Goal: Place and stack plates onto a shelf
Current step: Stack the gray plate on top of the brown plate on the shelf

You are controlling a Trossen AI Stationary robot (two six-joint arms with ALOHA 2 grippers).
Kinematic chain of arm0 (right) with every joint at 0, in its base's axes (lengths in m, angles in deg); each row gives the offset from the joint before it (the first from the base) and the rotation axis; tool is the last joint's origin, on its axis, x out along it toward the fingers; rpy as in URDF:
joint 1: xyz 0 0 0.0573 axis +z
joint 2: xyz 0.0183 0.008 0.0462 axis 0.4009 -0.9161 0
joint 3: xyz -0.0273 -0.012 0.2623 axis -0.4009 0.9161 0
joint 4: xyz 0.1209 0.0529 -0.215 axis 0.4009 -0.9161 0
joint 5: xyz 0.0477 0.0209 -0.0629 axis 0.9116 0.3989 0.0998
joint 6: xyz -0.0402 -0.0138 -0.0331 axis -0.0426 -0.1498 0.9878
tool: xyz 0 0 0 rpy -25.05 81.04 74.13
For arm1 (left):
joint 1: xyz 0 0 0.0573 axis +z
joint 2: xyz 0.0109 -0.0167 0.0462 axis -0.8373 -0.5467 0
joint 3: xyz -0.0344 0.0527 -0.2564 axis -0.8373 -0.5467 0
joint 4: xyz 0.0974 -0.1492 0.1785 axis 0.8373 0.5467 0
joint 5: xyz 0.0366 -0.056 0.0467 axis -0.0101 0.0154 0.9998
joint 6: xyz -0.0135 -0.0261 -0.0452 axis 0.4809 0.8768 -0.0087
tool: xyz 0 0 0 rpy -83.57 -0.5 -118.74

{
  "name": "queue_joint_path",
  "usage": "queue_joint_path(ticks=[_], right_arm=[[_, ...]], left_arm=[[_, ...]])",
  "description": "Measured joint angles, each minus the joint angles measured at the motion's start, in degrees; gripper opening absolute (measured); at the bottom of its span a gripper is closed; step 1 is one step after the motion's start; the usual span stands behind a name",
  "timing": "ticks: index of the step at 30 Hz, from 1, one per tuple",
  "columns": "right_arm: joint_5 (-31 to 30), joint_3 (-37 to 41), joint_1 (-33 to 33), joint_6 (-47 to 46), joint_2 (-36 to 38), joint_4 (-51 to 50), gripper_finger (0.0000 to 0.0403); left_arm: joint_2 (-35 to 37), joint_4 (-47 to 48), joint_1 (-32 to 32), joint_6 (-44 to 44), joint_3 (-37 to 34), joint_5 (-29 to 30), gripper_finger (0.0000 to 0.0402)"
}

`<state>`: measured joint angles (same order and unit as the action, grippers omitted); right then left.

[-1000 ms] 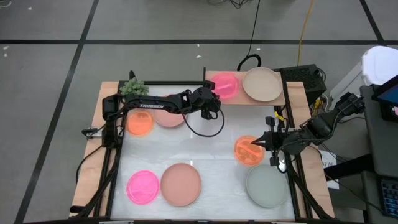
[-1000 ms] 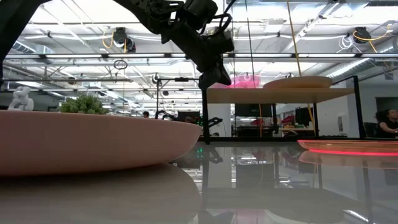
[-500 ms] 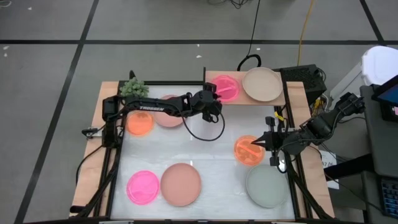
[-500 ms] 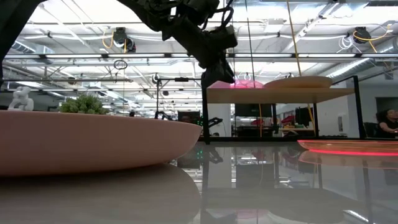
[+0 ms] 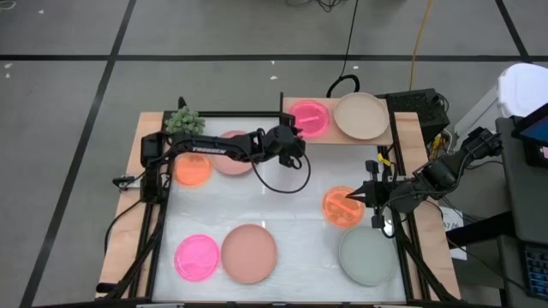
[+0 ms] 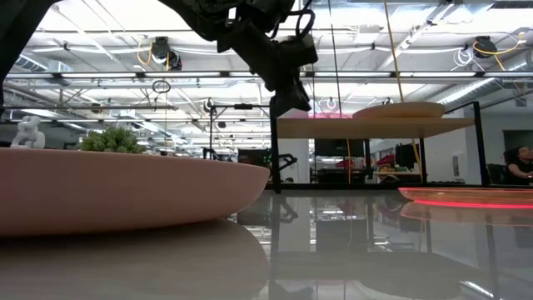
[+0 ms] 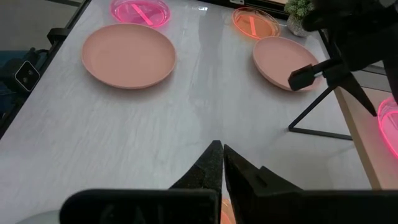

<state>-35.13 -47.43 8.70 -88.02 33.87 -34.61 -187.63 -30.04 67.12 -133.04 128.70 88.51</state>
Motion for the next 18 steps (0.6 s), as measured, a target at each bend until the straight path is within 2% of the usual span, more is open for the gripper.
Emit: queue_joint_path(ticks=[7, 13, 18], right_arm=[[0.0, 0.0, 0.0, 0.0, 0.0, -0.09, 0.0], [0.02, 0.0, 0.0, -2.48, -0.04, -1.51, 0.0], [0.0, 0.28, 0.01, -5.54, -0.08, -2.68, 0.0]], left_arm=[[1.16, -0.17, -3.04, 4.15, -0.04, 3.9, 0.013], [6.1, 8.18, -6.57, 12.62, -0.04, 6.03, 0.0129], [11.07, 17.03, -10.13, 23.65, -0.04, 3.6, 0.0129]])
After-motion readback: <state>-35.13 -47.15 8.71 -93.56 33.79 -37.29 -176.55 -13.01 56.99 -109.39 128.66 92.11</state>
